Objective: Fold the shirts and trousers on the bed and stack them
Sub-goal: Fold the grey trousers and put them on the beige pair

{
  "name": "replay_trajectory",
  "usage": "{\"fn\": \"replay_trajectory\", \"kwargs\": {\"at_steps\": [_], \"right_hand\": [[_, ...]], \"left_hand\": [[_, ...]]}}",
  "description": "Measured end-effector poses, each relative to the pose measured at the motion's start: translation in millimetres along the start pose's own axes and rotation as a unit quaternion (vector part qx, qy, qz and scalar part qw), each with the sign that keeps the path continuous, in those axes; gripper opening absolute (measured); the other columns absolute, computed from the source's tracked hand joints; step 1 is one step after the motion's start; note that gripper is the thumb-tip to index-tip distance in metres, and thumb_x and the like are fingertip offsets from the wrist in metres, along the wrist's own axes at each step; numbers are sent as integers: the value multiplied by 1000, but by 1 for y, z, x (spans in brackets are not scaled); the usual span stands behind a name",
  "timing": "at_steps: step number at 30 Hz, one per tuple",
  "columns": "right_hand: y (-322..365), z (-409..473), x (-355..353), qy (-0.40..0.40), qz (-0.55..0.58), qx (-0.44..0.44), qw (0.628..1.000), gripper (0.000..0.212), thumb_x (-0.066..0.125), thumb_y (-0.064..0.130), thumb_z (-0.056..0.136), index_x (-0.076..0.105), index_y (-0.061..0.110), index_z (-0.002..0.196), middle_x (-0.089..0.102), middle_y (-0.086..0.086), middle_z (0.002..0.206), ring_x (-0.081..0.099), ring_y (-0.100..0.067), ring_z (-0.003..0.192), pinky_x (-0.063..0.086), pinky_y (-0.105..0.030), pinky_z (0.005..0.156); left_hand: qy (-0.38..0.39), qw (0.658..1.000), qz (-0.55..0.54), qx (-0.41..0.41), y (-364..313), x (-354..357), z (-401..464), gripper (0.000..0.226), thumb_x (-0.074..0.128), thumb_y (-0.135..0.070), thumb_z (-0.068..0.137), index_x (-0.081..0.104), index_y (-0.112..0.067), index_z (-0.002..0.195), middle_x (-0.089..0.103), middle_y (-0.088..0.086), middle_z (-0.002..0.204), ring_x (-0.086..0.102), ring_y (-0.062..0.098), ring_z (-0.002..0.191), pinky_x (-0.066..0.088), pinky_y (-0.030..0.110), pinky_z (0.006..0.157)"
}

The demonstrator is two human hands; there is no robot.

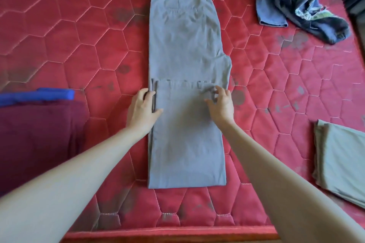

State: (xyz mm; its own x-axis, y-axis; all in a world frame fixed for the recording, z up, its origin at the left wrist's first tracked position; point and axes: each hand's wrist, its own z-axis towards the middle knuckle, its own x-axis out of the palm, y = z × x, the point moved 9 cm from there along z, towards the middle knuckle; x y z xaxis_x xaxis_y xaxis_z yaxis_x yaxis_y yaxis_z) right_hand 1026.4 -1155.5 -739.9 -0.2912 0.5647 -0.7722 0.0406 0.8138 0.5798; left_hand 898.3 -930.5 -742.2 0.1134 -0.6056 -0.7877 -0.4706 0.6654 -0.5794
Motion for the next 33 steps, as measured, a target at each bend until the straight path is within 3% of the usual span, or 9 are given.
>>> {"fn": "replay_trajectory", "kwargs": {"at_steps": [4,8,13,16,20,25,29,31,33], "right_hand": [[-9,6,-9,-34,63,54,996,34,68,19,89,60,10,120,61,-1,106,59,-19,98,41,-23,81],[-9,-3,-16,-73,96,57,991,10,63,22,91,67,15,97,60,12,80,58,-11,81,39,-23,71],[-3,-8,-19,-91,170,30,981,7,63,24,92,63,23,85,56,15,67,50,4,62,36,-11,60],[0,2,-19,-101,158,32,982,9,64,26,91,63,26,82,58,14,67,52,0,64,36,-10,59],[-9,16,-3,-82,83,66,991,12,62,29,92,68,18,93,65,5,89,57,-14,82,40,-27,68],[-10,18,2,-93,29,51,994,16,62,30,92,67,16,99,63,1,100,57,-19,96,35,-28,67],[23,8,-7,-154,-98,-93,979,34,65,15,88,60,8,122,56,-11,124,52,-30,114,44,-39,88],[49,-4,4,-168,-129,-210,955,40,62,7,86,60,4,126,56,-16,132,53,-34,121,42,-45,101],[63,-11,30,-111,-148,-295,937,41,60,8,89,58,3,129,54,-17,137,49,-34,130,36,-50,109]], "left_hand": [[-68,994,-36,-83,5,-7,5,40,74,-35,81,64,-13,113,48,6,124,44,27,118,36,37,98],[-92,983,-80,-141,7,-5,7,30,72,-33,84,68,-10,102,49,7,123,44,28,117,36,33,98],[-171,964,-166,-119,1,-17,0,15,72,-16,85,70,-4,92,55,11,121,49,26,112,27,17,91],[-190,960,-175,-112,4,-20,3,13,71,-16,86,69,-5,91,56,10,118,52,24,109,33,22,94],[-174,958,-165,-159,18,-7,8,13,69,-14,87,68,-1,91,58,13,117,55,28,109,37,30,95],[-191,956,-125,-182,15,-2,5,13,67,-12,87,66,0,93,57,14,118,51,34,108,34,30,92],[-225,971,61,-54,-22,-6,-4,37,57,-8,85,56,0,121,45,20,140,45,39,126,33,44,104],[-171,972,132,87,-52,15,-3,50,54,-6,85,49,2,134,40,19,148,37,37,138,28,50,113],[-99,959,198,176,-69,43,0,55,55,-9,88,44,-3,142,37,14,152,31,32,143,22,52,117]]}}
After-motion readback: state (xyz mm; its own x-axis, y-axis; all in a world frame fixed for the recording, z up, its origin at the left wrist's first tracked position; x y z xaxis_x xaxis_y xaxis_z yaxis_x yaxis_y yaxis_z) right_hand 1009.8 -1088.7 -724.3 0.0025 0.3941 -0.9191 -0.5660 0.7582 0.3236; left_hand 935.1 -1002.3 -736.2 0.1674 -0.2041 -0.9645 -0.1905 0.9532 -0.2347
